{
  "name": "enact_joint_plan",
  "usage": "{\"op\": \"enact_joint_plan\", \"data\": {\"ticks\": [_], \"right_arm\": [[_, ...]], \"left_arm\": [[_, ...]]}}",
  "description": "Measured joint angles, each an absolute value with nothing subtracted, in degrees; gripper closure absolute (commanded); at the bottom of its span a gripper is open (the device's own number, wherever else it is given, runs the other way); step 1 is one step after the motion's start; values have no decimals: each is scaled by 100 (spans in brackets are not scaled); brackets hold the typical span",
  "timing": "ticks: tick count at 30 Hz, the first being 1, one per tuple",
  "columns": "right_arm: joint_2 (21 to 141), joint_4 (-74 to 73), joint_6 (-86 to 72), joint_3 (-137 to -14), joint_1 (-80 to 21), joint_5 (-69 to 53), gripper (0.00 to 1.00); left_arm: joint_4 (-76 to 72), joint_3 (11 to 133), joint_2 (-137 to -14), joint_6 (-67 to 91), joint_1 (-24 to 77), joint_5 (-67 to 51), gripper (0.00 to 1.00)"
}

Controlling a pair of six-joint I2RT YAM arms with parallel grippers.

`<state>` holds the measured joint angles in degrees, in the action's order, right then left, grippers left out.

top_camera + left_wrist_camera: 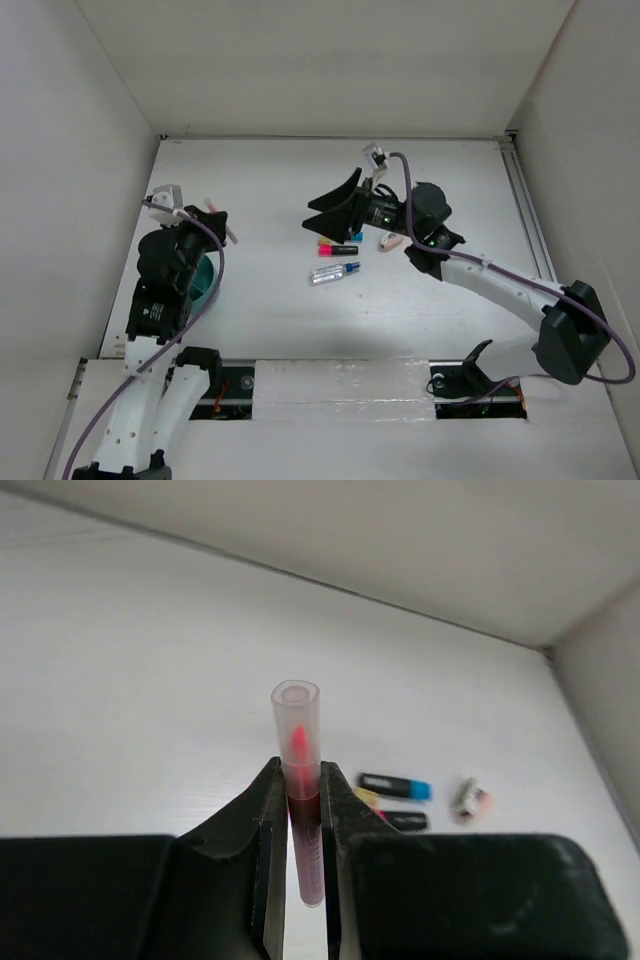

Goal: Sort the stationery into containers
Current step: Place the pen in the storage box.

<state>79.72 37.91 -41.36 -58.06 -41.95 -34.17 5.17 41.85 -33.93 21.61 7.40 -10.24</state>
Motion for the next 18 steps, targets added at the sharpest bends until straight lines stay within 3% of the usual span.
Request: {"op": "enact_joint_plan", "data": {"ticks": [10, 18], "right_arm": [[7065, 3747, -3861, -4893, -3964, -3457, 3], [6956, 3632, -3815, -4600, -3664, -3618, 3]], "left_arm": [[1411, 4204, -3409, 2497, 740, 3052, 100], [2464, 4329, -3636, 3387, 740, 5162, 100]]}}
